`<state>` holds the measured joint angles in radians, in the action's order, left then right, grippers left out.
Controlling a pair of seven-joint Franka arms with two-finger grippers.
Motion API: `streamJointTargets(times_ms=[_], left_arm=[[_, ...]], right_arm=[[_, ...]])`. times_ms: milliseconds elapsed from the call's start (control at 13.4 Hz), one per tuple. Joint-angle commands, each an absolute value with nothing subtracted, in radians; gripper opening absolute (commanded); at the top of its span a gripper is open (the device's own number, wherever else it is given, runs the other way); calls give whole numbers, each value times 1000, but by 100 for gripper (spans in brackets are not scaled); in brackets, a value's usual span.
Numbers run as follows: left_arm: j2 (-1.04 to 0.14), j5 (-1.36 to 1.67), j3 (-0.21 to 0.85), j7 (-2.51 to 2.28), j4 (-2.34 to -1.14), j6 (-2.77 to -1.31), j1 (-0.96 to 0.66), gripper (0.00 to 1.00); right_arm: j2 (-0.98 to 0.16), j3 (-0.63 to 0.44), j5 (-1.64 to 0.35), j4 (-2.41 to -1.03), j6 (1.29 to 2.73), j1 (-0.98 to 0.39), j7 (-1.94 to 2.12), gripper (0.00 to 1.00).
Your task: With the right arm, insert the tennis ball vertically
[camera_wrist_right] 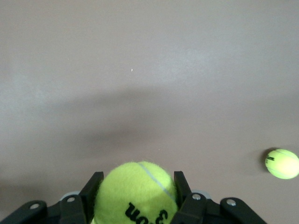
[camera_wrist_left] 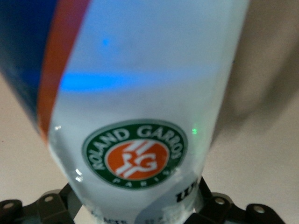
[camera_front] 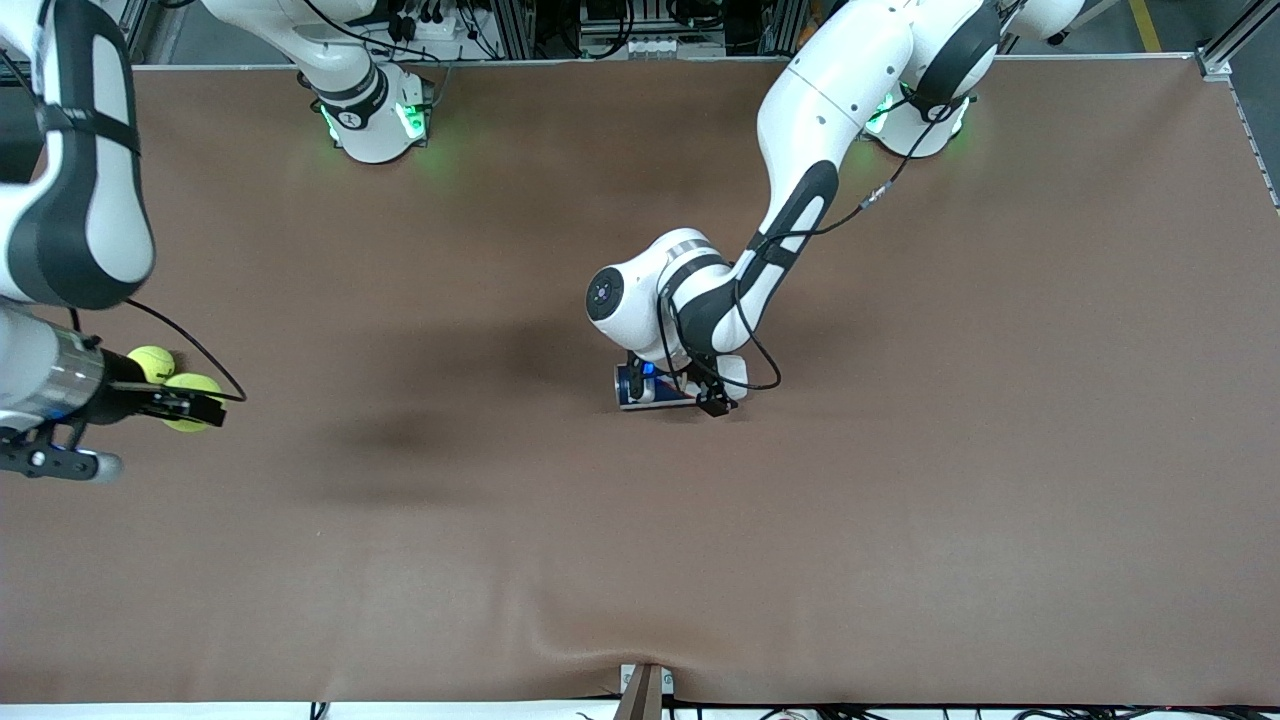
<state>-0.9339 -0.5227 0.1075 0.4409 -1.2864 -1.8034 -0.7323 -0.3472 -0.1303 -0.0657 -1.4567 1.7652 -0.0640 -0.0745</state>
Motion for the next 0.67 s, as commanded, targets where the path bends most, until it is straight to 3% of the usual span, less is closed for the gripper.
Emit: streamJointTargets(times_ms=[0, 373, 597], left_arm=[[-953, -540, 101, 443, -1272, -1809, -736, 82], [-920, -529, 103, 445, -1272, -1804, -741, 85], [-922, -529, 103, 445, -1273, -1802, -741, 94]], right_arm=[[-292, -132, -46, -1439, 1711, -63, -97, 0], [-281, -137, -21, -1361, 1643, -61, -100, 0], [-281, -137, -21, -1361, 1643, -61, -98, 0]])
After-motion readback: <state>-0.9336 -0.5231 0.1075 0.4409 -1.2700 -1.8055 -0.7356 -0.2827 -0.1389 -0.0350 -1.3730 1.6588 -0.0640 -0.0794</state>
